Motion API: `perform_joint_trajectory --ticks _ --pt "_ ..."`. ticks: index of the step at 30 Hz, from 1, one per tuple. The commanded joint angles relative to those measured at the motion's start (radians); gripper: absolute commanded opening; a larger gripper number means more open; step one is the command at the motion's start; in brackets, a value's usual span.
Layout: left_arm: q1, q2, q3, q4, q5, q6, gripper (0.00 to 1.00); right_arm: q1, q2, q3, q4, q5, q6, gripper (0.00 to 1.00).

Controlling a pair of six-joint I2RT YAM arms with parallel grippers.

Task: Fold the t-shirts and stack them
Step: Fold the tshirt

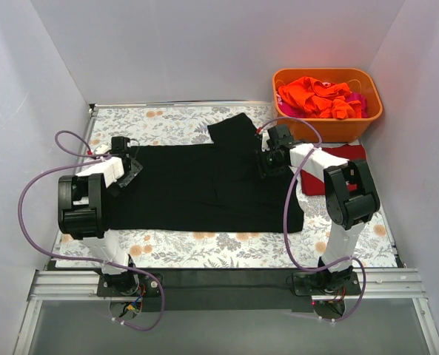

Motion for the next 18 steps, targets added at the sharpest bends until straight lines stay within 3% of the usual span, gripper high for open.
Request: perform_joint_trajectory --ticks 1,11,18 --pt "0.061 0.010 -0.080 -0.047 -0.020 -0.039 0.90 0.022 0.004 -0.031 0.014 -0.015 0.023 0.44" --pt "0.112 -0.112 -0.194 -0.068 0.006 -0.036 0.90 0.088 -0.057 -0.137 -0.046 -0.014 0.065 0.44" --pt "0.106 -0.254 -0.085 -0.034 -0.063 0.070 0.95 0.088 -0.106 0.043 -0.083 -0.010 0.026 0.44"
